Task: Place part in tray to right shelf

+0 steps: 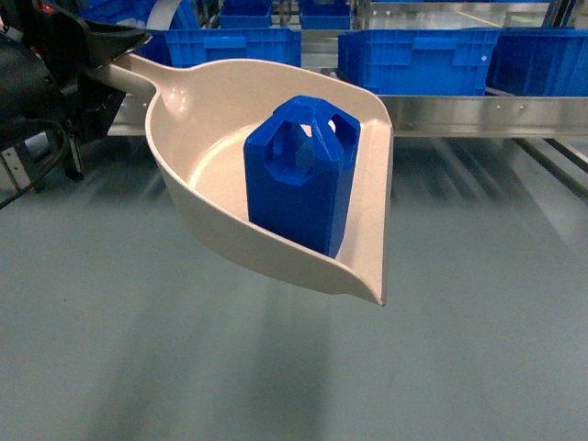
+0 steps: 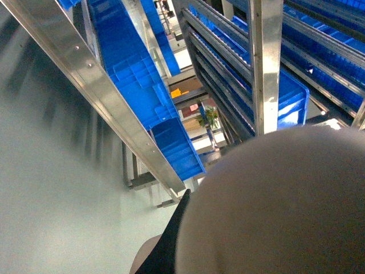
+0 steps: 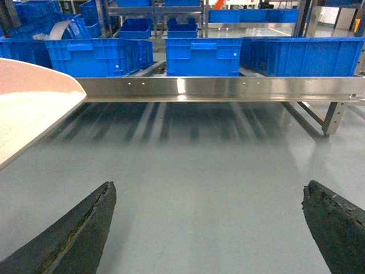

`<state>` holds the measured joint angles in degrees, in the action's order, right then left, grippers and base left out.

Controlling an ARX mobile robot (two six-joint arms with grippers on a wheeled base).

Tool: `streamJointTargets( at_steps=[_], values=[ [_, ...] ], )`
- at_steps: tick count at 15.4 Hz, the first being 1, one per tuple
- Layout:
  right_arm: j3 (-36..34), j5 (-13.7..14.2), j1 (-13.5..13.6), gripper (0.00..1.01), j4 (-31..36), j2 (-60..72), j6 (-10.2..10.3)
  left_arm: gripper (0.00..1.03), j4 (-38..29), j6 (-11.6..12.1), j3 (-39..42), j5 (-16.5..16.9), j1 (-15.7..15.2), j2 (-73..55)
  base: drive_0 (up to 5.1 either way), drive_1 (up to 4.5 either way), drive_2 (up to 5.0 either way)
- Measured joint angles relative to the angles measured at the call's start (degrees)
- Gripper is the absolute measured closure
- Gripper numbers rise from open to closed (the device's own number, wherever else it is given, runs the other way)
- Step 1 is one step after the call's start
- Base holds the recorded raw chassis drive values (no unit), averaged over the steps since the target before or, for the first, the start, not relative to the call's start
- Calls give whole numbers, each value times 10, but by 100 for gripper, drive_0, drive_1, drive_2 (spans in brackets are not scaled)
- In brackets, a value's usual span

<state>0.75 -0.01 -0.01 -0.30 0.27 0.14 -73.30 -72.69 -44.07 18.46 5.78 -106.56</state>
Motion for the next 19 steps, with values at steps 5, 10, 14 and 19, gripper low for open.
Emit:
streamJointTargets(
  at_steps=[5,10,14,19],
  values=[
    [0,0,0,3,2,0,0,90,-1,-1,0,0,-2,0,0,0,0],
    [0,0,0,3,1,0,0,90,-1,0,0,-1,-1,0,369,76,-482],
    [0,0,0,3,0,0,0,90,-1,-2,0,0,2,0,120,354,-396],
    [0,0,0,3,0,0,0,90,-2,-3,0,0,0,0,39,444,-365]
  ],
)
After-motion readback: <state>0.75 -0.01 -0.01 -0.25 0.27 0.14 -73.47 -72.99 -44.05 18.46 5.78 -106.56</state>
